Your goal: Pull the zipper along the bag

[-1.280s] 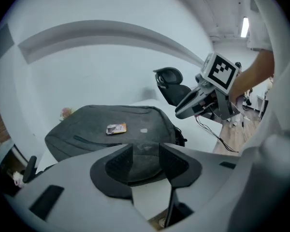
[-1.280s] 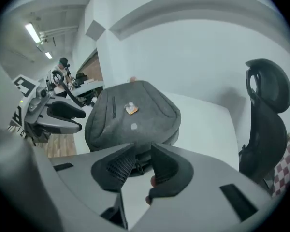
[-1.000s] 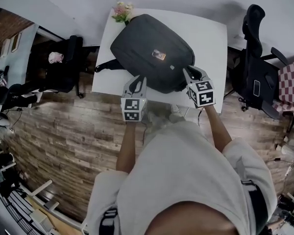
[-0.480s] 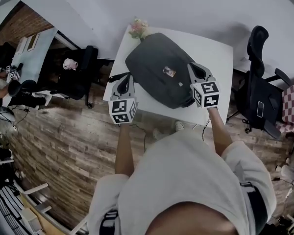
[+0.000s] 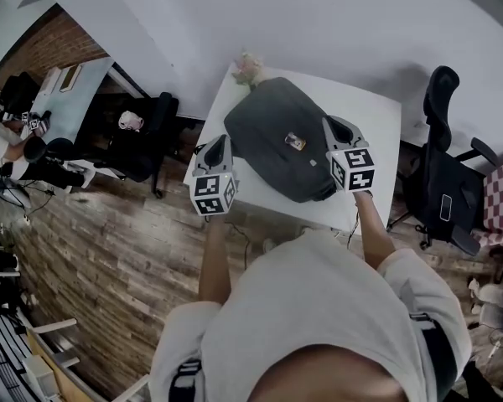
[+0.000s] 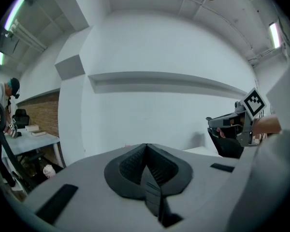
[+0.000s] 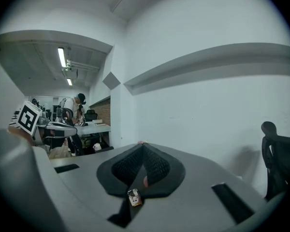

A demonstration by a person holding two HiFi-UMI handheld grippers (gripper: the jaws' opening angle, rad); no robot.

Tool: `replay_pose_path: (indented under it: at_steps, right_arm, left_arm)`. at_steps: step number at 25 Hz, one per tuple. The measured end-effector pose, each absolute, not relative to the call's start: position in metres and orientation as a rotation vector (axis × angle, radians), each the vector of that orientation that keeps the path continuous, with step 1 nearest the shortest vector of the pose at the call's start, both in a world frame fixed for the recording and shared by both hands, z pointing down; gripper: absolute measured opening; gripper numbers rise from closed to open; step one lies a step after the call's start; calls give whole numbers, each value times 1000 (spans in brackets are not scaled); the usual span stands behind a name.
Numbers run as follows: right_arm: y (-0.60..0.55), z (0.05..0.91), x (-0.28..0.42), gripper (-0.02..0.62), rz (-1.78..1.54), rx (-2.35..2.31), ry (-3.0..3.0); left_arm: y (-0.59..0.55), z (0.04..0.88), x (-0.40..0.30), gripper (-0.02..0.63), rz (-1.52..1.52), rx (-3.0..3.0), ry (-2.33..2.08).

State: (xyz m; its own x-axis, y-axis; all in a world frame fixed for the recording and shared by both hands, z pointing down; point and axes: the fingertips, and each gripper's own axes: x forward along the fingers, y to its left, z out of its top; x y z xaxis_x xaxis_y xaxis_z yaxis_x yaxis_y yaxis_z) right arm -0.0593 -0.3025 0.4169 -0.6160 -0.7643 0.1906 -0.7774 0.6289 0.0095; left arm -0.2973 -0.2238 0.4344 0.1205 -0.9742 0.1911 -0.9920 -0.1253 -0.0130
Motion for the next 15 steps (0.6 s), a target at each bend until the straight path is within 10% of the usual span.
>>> replay_pose_path:
  at_steps: [15]
  right_arm:
    - [-295, 424, -67, 14, 108, 1227, -2670]
  left_arm:
    - [-222, 444, -284, 26, 230, 2259, -1977]
